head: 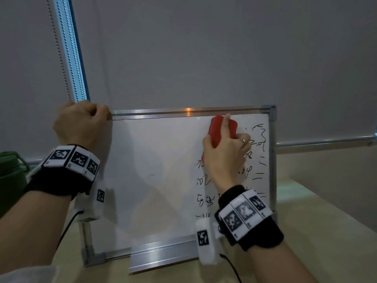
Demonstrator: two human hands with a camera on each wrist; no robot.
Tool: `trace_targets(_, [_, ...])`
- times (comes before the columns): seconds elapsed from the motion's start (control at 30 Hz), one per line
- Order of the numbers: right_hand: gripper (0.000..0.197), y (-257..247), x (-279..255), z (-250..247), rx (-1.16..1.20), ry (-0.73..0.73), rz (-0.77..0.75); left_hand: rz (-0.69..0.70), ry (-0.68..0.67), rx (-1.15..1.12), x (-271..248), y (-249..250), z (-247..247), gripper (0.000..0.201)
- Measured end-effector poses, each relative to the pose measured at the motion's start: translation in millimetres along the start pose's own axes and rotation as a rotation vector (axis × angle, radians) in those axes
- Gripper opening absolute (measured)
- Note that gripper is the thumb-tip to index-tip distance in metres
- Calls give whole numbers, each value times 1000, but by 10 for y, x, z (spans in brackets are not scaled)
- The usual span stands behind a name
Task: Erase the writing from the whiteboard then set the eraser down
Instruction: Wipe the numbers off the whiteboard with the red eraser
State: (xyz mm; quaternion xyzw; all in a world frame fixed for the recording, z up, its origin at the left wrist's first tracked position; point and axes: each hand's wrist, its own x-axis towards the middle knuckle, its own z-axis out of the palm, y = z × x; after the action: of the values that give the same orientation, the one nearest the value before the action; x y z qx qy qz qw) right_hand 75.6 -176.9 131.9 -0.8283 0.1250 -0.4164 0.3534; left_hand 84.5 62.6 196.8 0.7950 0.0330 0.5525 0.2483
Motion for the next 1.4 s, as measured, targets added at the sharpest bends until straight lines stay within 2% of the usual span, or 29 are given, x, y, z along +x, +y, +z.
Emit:
trace_targets(0.17, [68, 329, 382, -290, 235, 87, 373, 7, 33, 34, 51, -77, 70, 37])
trace_targets(0.23, [69, 199, 255, -226, 216, 72, 334, -7, 48, 25, 76, -126, 120, 38])
trace_targets(0.33, [72, 111, -17, -47, 139, 2, 140, -17, 60, 42, 99, -179, 176, 39])
trace_targets(0.37, [72, 147, -29, -55, 131, -7, 120, -17, 61, 46, 101, -186, 181, 40])
trace_targets(0.43, [71, 244, 117, -170, 168, 20, 189, -11, 64, 34, 106, -195, 174, 42])
trace_targets(0.53, [68, 280, 367, -349, 318, 76, 412, 6, 68, 13, 106, -167, 143, 40])
trace_targets(0.57, [68, 233, 359, -339, 338, 79, 443, 15, 63, 16, 106, -161, 137, 41])
trace_targets(0.63, [70, 44, 153, -229, 314, 40, 389, 15, 47, 24, 99, -151, 130, 42])
trace_targets(0.73, [74, -199, -323, 64, 220, -85, 148, -5, 29, 15, 86, -131, 120, 43])
trace_targets(0.8, [76, -208, -424, 131, 194, -97, 107, -8, 27, 5, 70, -104, 102, 41])
trace_targets(0.87, [74, -110, -248, 20, 239, -46, 198, -5, 34, 8, 59, -99, 87, 40])
trace_targets(0.97, [70, 106, 168, -272, 387, 61, 470, 7, 43, 13, 66, -118, 85, 40])
trace_targets(1.03, [70, 141, 255, -365, 452, 95, 587, 12, 48, 13, 78, -134, 82, 42])
trace_targets(1.1, [70, 3, 145, -280, 481, 89, 593, 13, 45, 15, 67, -125, 79, 43])
trace_targets(1.17, [73, -130, -48, -94, 497, 32, 537, 15, 60, 7, 48, -110, 85, 40])
trace_targets(1.23, [73, -107, -158, -16, 498, 12, 509, 16, 70, -2, 26, -92, 75, 39])
trace_targets(1.4, [65, 371, 175, -320, 468, 151, 714, 27, 55, -18, 20, -94, 56, 37])
